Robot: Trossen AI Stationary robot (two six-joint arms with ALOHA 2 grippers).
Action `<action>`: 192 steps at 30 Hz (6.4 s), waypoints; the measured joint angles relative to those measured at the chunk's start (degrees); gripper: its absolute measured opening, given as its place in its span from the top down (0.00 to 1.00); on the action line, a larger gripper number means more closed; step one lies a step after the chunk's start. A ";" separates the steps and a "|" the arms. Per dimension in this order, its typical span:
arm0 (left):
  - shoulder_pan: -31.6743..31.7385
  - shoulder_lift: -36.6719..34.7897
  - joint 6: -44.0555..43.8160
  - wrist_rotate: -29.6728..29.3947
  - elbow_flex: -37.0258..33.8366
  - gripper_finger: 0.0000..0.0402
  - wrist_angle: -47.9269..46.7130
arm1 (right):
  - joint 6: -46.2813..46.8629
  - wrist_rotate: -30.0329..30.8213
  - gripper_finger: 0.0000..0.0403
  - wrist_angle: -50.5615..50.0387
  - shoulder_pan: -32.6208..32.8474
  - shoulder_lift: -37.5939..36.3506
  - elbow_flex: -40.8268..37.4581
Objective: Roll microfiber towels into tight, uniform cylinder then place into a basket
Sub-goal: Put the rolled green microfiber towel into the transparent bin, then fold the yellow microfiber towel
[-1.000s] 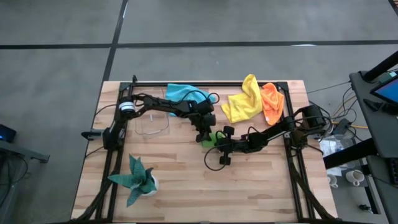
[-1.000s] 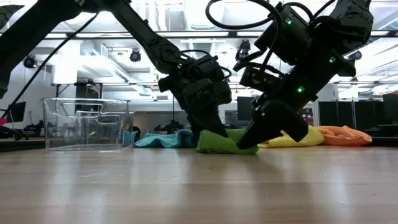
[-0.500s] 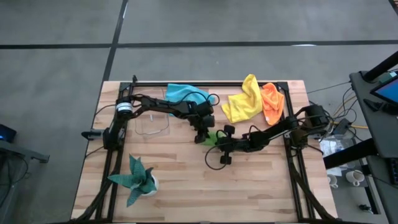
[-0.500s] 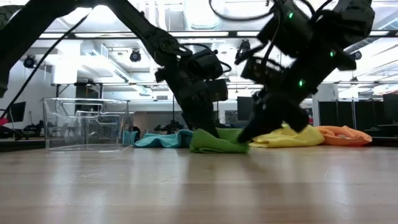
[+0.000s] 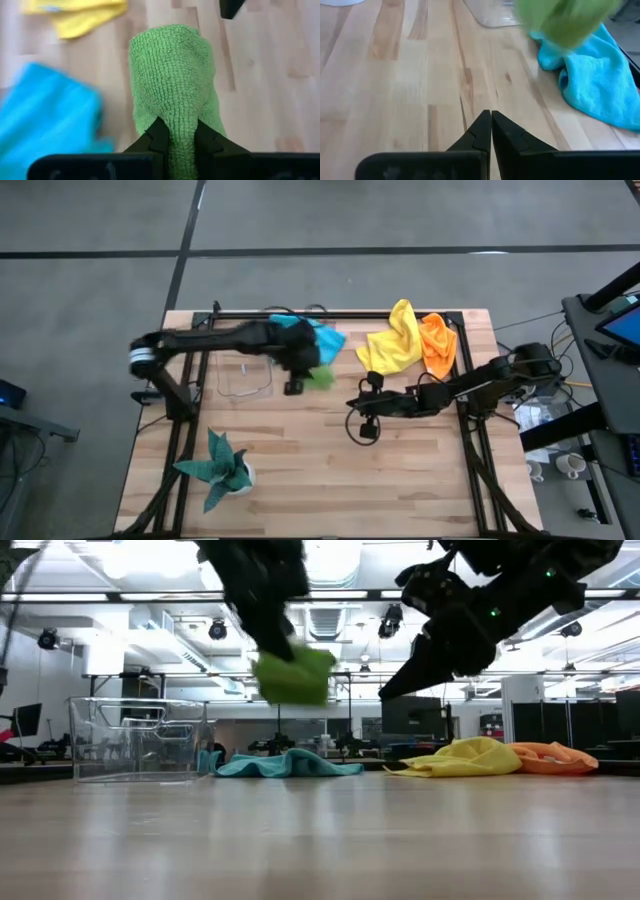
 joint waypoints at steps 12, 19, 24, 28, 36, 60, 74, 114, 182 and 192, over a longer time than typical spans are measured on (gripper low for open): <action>3.89 -16.76 -0.65 -9.53 -1.59 0.95 -20.66 | 0.07 0.02 0.98 2.54 0.00 3.15 -0.95; 15.52 -17.39 0.74 -17.04 -9.86 0.95 -20.44 | 0.22 0.01 0.98 4.14 0.00 6.72 -0.95; 25.43 -17.96 2.36 -16.34 -15.92 0.95 -19.48 | 0.17 0.02 0.98 5.01 0.00 8.02 -0.87; 28.73 -18.24 4.36 -13.26 -22.10 0.95 -14.56 | 0.07 0.02 0.98 4.95 0.00 8.07 -0.82; 29.66 -18.17 10.22 -8.76 -31.60 0.95 -3.41 | -0.26 0.02 0.98 6.28 0.00 7.98 -0.79; 33.61 -13.55 12.83 -16.39 -33.84 0.95 9.44 | -0.29 0.02 0.98 6.65 0.00 7.98 -0.77; 34.63 -11.19 16.36 -18.47 -34.39 0.95 13.49 | 0.68 0.02 0.98 6.97 0.00 8.00 -0.77; 33.56 -12.39 15.83 -32.09 -33.29 0.53 9.89 | 0.66 0.00 0.98 8.32 0.00 8.02 -0.77; -20.91 -15.85 -14.08 -29.17 -42.83 0.53 72.56 | 12.73 -3.45 0.54 -27.50 -38.40 8.32 17.68; -21.06 -19.97 -17.19 -29.15 -43.09 0.53 63.31 | 12.72 -2.85 0.53 -39.97 -39.51 21.04 31.38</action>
